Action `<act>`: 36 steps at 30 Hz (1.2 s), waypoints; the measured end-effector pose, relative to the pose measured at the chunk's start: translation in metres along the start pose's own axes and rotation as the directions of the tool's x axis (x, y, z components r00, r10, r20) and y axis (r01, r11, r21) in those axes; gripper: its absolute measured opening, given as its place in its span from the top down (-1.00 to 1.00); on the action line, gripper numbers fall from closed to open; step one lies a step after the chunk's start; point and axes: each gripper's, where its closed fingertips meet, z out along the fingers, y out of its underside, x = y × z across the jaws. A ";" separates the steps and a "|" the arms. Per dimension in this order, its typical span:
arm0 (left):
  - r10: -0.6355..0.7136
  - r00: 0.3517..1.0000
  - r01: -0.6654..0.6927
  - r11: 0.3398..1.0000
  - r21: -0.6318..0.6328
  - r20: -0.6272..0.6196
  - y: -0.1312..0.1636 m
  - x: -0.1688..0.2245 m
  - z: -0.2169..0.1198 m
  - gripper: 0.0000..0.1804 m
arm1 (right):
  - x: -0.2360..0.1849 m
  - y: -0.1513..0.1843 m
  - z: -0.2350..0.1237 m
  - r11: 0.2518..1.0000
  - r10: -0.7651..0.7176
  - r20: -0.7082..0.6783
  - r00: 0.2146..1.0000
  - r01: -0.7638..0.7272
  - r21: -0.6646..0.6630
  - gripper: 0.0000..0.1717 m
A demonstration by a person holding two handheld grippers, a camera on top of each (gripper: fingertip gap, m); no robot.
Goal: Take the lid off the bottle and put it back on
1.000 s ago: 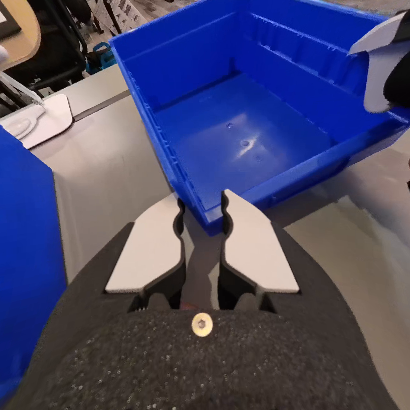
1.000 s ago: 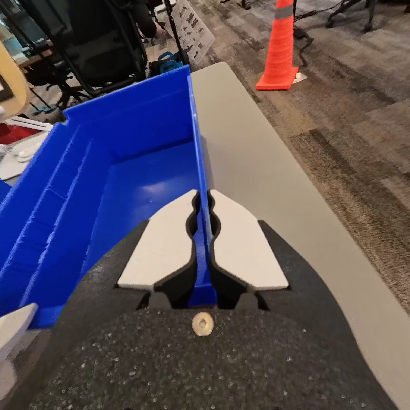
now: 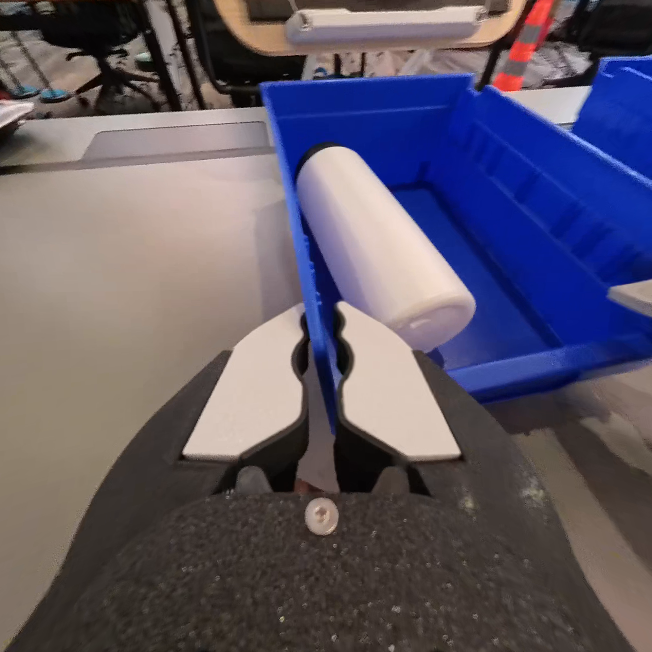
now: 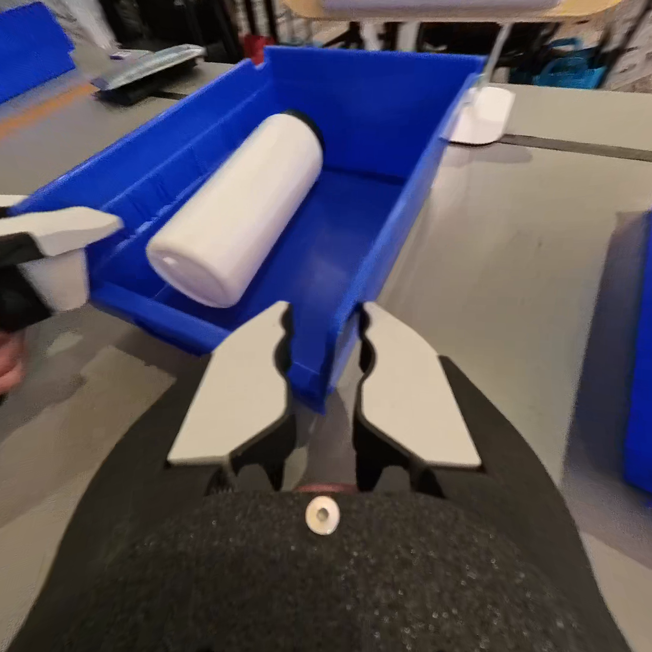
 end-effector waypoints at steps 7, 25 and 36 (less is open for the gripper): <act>0.009 0.999 -0.008 1.000 -0.013 0.048 -0.005 -0.020 -0.003 0.96 | -0.002 -0.019 -0.004 0.994 -0.034 -0.238 0.971 0.056 0.089 0.91; -0.209 0.951 0.200 0.978 0.059 0.227 0.009 -0.264 -0.048 0.97 | -0.217 -0.044 0.123 0.992 -0.088 -0.034 0.996 0.091 0.086 0.88; -0.229 0.957 0.222 0.973 0.062 0.179 0.011 -0.271 -0.041 0.65 | -0.237 -0.026 0.125 0.995 -0.047 0.233 0.971 0.066 -0.074 0.71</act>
